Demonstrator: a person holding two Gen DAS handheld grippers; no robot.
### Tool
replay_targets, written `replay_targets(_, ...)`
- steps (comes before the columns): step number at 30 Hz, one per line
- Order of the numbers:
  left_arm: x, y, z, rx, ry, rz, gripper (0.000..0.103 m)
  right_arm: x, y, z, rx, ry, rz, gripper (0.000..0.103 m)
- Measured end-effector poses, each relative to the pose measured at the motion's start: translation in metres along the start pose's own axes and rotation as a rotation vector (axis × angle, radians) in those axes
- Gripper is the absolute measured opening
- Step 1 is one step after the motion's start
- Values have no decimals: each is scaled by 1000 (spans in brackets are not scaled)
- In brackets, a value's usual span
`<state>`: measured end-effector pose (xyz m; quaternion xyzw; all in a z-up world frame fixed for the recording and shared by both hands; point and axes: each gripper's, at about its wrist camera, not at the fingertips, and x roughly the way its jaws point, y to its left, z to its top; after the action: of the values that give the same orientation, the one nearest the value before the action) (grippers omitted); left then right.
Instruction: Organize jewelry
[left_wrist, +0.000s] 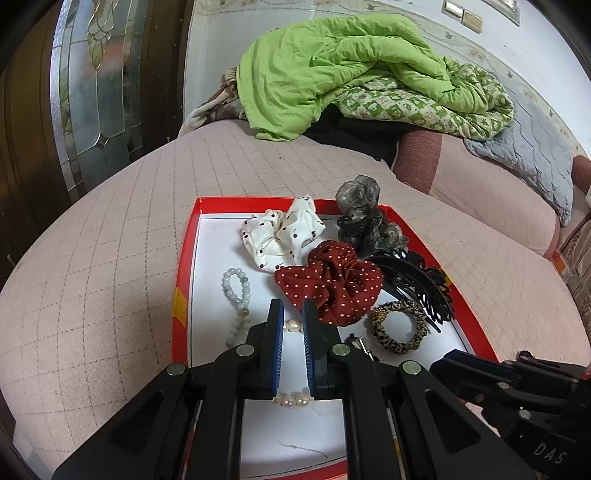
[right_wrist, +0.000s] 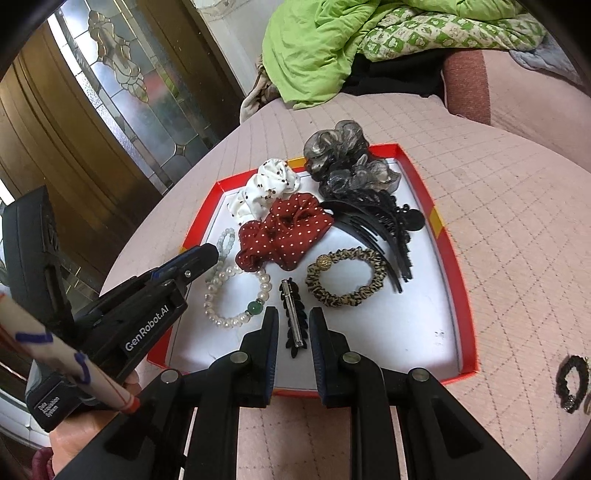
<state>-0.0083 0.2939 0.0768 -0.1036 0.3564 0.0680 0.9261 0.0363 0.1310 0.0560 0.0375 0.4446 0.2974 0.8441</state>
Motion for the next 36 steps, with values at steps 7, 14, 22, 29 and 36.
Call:
replay_targets(7,-2,-8,-2,26,-10,19,10,-8,-6,-2,15,-7,5,19)
replay_targets(14,-3,-12,-2,39,-16,27,10,-10,-11,-4,26,-8,2,20)
replay_targets(22,-5,-17,-1,50,-26,27,10,-16,-17,-7,39,-14,-6,20)
replay_targets(29,-11,-29,-3,75,-39,27,11,-32,-31,-12,57,-31,-19,24)
replay_targets(36,-18,-51,-8,114,-58,26,17,-55,-61,-20,101,-53,-36,26)
